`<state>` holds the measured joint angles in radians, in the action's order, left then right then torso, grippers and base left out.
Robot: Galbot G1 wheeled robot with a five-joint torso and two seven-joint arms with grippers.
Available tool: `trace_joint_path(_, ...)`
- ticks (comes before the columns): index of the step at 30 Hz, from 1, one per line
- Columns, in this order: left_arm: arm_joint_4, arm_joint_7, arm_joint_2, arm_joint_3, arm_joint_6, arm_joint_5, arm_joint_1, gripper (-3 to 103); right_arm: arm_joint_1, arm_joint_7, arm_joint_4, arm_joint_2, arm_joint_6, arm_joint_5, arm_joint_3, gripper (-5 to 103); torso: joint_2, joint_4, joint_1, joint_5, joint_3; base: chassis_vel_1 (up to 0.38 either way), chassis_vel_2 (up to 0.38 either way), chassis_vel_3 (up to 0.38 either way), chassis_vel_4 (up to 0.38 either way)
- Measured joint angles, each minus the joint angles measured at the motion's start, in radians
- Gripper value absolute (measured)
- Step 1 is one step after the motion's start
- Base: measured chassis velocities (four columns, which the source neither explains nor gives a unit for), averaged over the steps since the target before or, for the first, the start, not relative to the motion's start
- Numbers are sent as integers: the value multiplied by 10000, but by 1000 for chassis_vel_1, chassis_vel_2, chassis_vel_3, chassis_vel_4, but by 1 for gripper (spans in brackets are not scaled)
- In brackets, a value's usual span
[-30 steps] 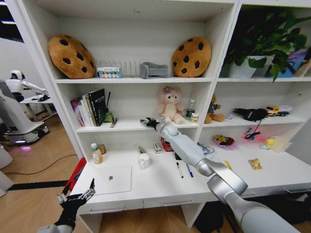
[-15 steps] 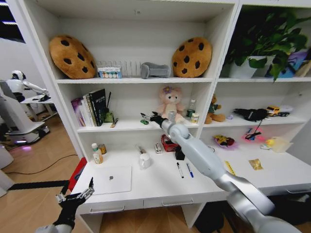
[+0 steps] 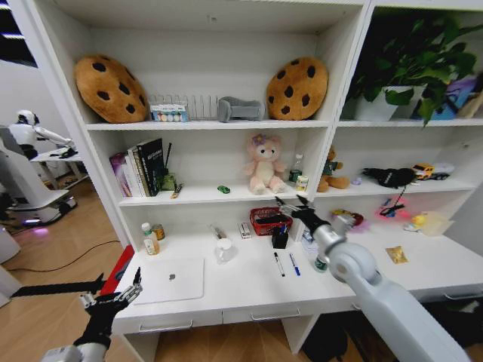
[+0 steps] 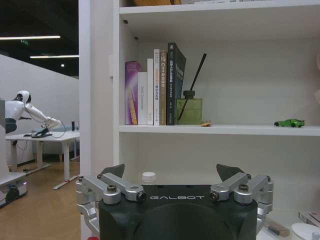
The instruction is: Organize the objects on the table.
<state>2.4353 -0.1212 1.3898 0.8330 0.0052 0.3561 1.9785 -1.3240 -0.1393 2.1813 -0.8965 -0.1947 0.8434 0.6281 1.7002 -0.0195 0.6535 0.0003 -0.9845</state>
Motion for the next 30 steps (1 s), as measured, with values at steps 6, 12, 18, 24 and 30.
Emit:
trace_joint_path(6, 217, 46, 156, -222, -34, -222, 78, 100, -2926, 657, 816, -1235, 891, -1805, 1834, 100, 0, -1, -1, -5, 0, 0, 0, 0, 0)
trace_joint_path(12, 261, 87, 278, -447, -156, -495, 140, 100, -4002, 1371, 883, -2488, 1564, -3052, 2049, 100, -1, 0, 2, -2, -1, 0, 0, 0, 0)
trace_joint_path(18, 166, -90, 345, -440, -264, -707, 137, 100, -5426, 2107, 694, -4264, 3570, -5192, 1206, 100, -1, 0, 1, -5, -1, 0, 0, 0, 0)
trace_joint_path(24, 116, -107, 163, 43, -385, -784, 13, 100, -5917, 1993, 708, -4747, 3820, -6439, 764, 100, -2, 0, 2, -4, -2, 0, 0, 0, 0)
trace_joint_path(30, 114, -27, 470, -409, -527, -1063, 89, 100, -6224, 1946, 927, -4884, 3857, -6430, 803, 100, -2, 0, 2, -5, -2, 0, 0, 0, 0)
